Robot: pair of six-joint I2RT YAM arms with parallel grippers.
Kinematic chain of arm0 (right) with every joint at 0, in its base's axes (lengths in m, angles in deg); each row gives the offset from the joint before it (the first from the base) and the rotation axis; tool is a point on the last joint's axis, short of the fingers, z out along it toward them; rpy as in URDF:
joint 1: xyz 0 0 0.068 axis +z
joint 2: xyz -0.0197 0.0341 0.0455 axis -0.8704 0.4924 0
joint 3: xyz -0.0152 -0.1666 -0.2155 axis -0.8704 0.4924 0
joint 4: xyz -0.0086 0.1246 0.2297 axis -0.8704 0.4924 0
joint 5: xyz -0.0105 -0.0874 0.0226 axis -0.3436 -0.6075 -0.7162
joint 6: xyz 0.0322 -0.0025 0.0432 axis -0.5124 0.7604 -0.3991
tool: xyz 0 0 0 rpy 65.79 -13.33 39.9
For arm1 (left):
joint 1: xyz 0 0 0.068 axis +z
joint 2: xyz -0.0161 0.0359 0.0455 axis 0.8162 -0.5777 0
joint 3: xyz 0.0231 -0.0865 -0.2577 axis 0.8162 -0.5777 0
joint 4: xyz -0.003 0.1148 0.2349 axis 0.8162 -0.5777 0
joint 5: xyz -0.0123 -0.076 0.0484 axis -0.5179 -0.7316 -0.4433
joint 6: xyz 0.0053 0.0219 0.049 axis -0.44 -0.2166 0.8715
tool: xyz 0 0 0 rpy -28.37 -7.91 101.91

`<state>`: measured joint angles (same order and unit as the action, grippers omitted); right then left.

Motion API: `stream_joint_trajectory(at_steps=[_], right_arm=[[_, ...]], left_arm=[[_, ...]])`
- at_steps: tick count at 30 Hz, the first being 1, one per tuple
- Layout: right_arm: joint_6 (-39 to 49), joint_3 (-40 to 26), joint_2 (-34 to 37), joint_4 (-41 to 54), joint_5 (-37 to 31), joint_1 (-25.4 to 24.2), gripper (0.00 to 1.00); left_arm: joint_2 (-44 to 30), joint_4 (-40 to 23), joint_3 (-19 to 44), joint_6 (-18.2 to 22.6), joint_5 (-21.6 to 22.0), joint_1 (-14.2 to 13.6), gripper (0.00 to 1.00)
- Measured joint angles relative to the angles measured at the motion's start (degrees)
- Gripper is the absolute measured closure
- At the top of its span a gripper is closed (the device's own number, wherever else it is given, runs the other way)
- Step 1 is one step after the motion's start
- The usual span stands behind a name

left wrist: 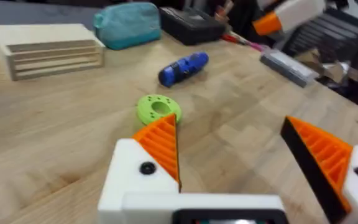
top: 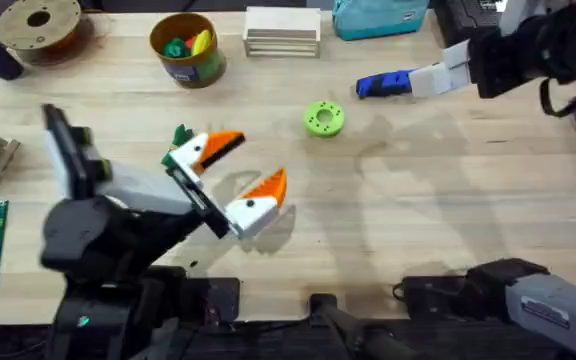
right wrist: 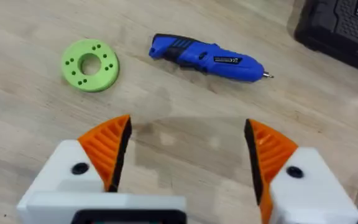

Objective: Pick up the gripper from the table and insert it into the empty holder that is missing its gripper. Then pick up a screw, insert it into the mounting hole, and use the screwdriver to tighten it. Finally, clean up the table by picking up the vegetable and placing it into the bucket.

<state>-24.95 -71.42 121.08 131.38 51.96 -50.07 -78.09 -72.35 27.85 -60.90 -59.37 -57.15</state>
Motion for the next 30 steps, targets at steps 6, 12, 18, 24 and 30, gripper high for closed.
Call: stream_joint_trajectory(at_steps=[6, 12, 18, 24, 30], right_arm=[[-0.2, 0.0, 0.0, 0.0, 0.0, 0.0, 0.012], [-0.3, 0.0, 0.0, 0.0, 0.0, 0.0, 0.012], [-0.3, 0.0, 0.0, 0.0, 0.0, 0.0, 0.012], [-0.3, 0.0, 0.0, 0.9, 0.0, 0.0, 0.012], [-0.3, 0.0, 0.0, 1.9, 0.0, 0.0, 0.012]], left_arm=[[-0.9, -18.4, 17.0, -1.4, 14.8, 0.0, 0.015], [-8.9, -23.3, 24.3, 0.0, 17.4, 0.0, 0.015], [-20.5, -29.2, 31.6, 5.4, 19.1, 0.0, 0.015], [-34.9, -41.0, 43.5, 15.3, 25.3, 0.0, 0.015], [-44.3, -53.4, 52.9, 22.3, 34.0, 0.0, 0.014]])
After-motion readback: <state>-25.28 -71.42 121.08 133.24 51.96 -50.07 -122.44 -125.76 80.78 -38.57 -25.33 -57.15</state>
